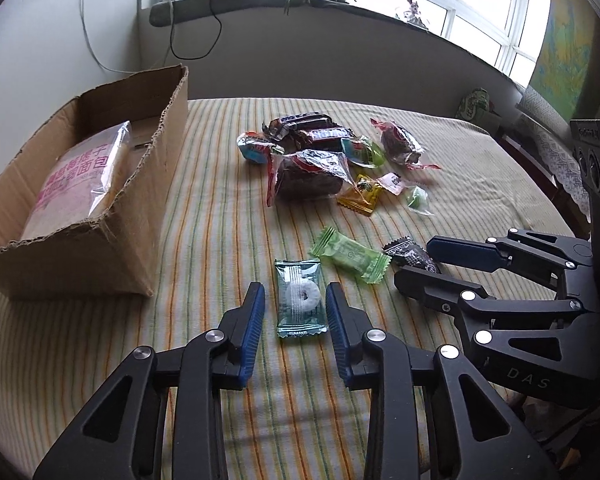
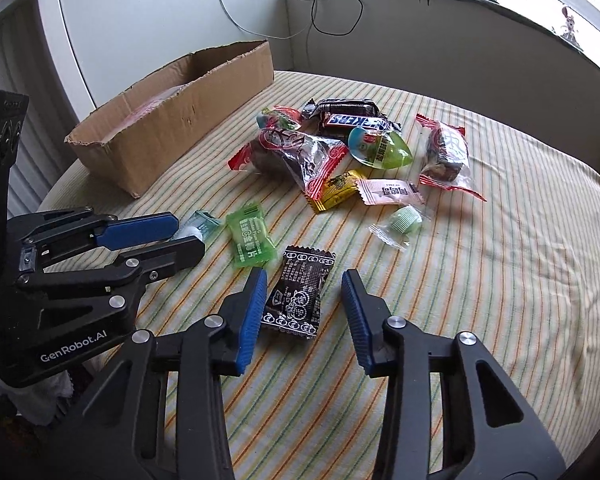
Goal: Organize snacks
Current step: 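Grasp the mint packet with the left tool while the right tool grasps the dark cookie packet, then carry the mint packet and cookie packet into the box and release both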
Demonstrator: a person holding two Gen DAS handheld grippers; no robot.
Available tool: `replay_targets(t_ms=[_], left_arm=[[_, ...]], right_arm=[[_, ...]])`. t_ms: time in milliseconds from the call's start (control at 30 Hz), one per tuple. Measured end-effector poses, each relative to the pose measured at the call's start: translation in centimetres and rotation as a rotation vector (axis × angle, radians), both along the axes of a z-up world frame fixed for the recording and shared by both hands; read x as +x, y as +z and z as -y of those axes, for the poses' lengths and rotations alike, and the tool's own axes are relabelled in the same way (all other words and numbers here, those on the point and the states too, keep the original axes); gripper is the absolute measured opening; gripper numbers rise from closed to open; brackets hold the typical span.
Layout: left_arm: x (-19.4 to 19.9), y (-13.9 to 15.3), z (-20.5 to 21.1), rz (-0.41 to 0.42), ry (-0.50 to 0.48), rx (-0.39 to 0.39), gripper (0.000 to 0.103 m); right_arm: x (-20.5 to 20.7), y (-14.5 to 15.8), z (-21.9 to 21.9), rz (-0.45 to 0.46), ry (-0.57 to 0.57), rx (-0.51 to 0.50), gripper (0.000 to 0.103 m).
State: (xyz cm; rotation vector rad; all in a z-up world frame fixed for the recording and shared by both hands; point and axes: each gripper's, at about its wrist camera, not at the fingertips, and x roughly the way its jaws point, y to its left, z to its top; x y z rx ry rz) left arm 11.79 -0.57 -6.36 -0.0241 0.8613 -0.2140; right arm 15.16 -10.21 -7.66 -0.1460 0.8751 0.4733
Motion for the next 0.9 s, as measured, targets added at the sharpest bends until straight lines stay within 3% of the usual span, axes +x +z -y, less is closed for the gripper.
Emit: replay_targets(t_ms=[233, 900], left_arm=[[0.1, -0.1, 0.1, 0.019, 0.001, 0.036, 0.022], [-0.8, 1.2, -0.5, 0.054, 0.026, 0.004, 0.021]], right_arm=[[0.1, -0.1, 0.1, 0.009, -0.013, -0.023, 0.029], [-1.2, 1.3, 1.1, 0.033, -0.039, 0.003, 0.025]])
